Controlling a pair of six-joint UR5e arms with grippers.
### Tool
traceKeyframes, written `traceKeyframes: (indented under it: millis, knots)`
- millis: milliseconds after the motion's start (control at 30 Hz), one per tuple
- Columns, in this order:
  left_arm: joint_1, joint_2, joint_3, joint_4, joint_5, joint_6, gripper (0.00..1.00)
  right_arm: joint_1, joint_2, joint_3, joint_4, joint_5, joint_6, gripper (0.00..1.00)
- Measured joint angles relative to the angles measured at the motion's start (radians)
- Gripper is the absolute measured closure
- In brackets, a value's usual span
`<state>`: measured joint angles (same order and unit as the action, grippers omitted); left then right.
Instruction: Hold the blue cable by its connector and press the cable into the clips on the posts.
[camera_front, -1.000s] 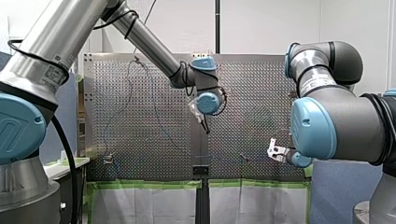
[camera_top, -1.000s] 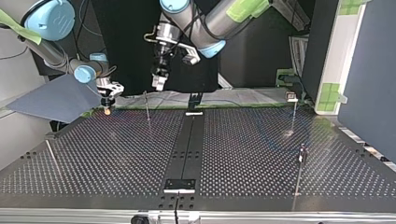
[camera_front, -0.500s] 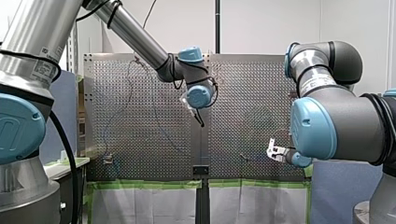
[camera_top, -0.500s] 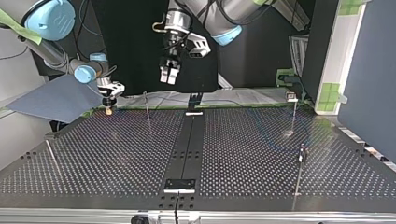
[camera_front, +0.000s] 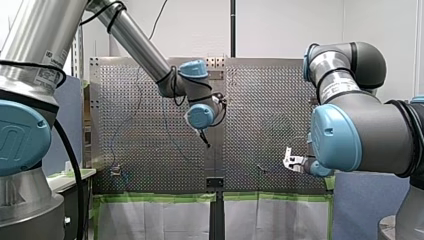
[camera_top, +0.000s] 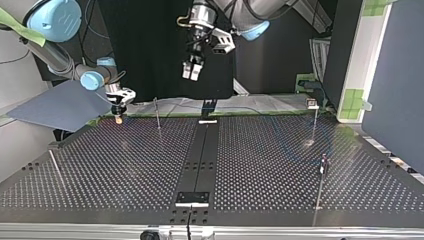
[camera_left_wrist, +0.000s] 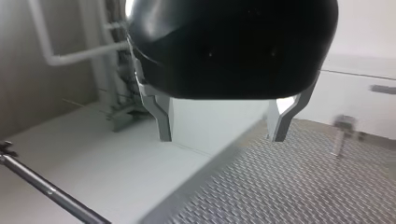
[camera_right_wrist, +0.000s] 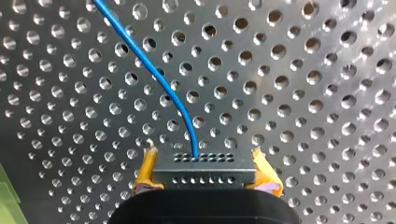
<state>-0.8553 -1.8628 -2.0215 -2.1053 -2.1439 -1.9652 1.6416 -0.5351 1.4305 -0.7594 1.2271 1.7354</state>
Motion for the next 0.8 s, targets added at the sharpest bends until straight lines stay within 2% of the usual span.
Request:
traceKeyframes:
  millis: [233, 800]
  knots:
    - [0.002, 0.0, -0.053, -0.05, -0.039, 0.045, 0.02, 0.01, -0.001, 0.0, 0.004, -0.002, -0.003, 1.0]
    - [0.002, 0.0, -0.058, -0.055, -0.043, 0.049, 0.02, 0.011, -0.001, 0.0, 0.005, -0.003, -0.003, 1.0]
